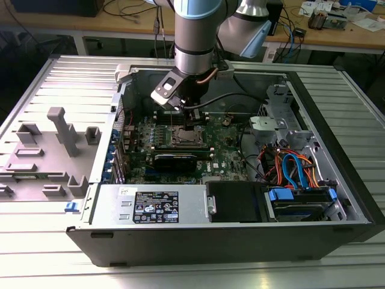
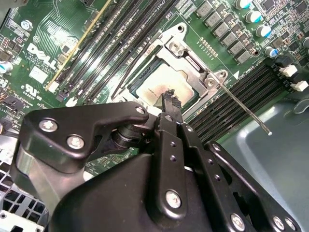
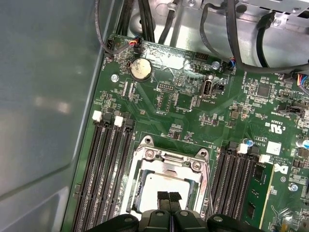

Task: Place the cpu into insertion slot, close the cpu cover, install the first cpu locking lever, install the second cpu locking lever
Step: 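Install the first cpu locking lever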

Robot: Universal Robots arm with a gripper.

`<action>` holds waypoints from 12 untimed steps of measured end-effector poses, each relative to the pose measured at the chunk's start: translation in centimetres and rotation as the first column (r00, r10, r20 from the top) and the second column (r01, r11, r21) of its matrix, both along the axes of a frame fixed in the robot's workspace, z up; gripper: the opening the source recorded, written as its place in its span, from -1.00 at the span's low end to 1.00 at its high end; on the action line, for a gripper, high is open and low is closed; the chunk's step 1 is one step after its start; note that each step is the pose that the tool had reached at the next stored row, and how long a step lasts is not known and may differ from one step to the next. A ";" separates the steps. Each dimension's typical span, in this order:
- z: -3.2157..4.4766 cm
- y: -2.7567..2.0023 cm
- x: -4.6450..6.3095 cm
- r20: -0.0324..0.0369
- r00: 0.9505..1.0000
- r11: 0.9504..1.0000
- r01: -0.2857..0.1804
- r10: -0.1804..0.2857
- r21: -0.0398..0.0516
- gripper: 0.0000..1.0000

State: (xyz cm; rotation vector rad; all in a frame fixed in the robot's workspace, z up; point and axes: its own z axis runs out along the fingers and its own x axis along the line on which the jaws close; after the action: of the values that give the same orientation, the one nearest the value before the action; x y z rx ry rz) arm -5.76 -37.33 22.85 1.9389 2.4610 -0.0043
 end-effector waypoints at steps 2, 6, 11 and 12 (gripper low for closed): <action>0.00 0.00 0.0 0.000 1.000 1.000 -0.002 0.002 0.000 -0.79; 0.00 0.00 0.0 0.000 1.000 1.000 -0.006 0.006 0.000 -0.79; 0.00 0.00 0.0 0.000 1.000 1.000 -0.010 0.010 0.000 -0.79; 0.00 0.00 0.0 0.000 1.000 1.000 -0.010 0.010 0.000 -0.79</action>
State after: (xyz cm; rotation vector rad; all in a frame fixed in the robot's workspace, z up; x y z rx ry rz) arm -5.76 -37.33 22.85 1.9262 2.4709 -0.0042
